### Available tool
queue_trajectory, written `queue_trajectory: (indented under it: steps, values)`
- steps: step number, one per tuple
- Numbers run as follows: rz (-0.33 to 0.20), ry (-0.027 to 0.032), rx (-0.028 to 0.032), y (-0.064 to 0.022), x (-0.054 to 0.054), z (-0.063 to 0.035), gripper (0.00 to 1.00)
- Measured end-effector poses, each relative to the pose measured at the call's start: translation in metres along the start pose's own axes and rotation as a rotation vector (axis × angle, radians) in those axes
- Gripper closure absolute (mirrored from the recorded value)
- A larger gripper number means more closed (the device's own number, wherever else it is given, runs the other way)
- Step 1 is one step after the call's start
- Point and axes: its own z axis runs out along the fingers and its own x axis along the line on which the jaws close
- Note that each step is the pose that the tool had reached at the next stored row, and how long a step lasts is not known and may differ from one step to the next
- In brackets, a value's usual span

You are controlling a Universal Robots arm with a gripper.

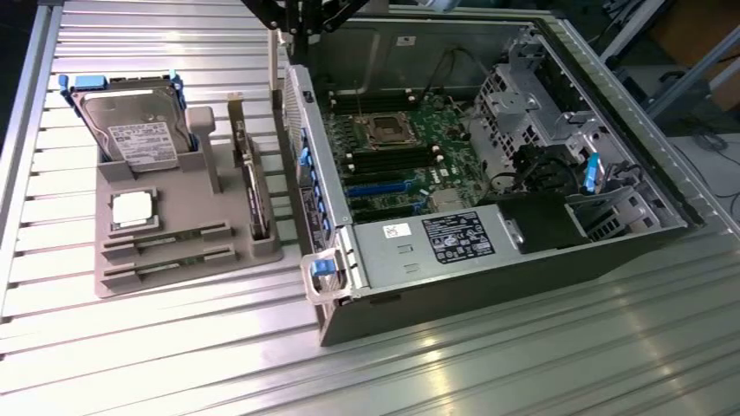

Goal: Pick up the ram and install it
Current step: 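Reach for the ram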

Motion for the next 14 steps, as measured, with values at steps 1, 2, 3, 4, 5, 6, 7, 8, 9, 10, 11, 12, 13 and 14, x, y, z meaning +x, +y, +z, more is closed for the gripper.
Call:
queue_trajectory:
  steps: [1, 2, 3, 4, 5, 6, 7, 8, 9, 10, 11, 12, 13, 14]
  values:
    - [0.0, 0.0, 0.0001, -0.0009, 0.012, -0.0004, 0.9]
    - [0.0, -0.0001, 0.0, -0.0015, 0.02, -0.0004, 0.9]
    - [0.0, 0.0001, 0.0002, -0.0023, 0.03, -0.0006, 0.9]
    - [0.0, 0.0001, 0.0001, -0.0029, 0.038, -0.0005, 0.9]
    - [0.0, 0.0, 0.0, -0.0034, 0.045, -0.0005, 0.9]
    - [0.0, 0.0, 0.0001, -0.004, 0.052, -0.0004, 0.9]
    - [0.0, 0.0001, 0.0002, -0.0043, 0.057, -0.0004, 0.9]
    - [0.0, 0.0, 0.0001, -0.0046, 0.061, -0.0003, 0.9]
    - [0.0, 0.0001, 0.0001, -0.005, 0.066, -0.0002, 0.9]
    - [0.0, 0.0, 0.0, -0.0054, 0.071, 0.0, 0.9]
    - [0.0, 0.0001, 0.0001, -0.006, 0.079, 0.0002, 0.9]
    - [0.0, 0.0, 0.0001, -0.0065, 0.085, 0.0004, 0.9]
    - [0.0, -0.0001, 0.0, -0.0071, 0.093, 0.0007, 0.9]
    - [0.0, 0.0001, 0.0001, -0.0077, 0.1, 0.0009, 0.9]
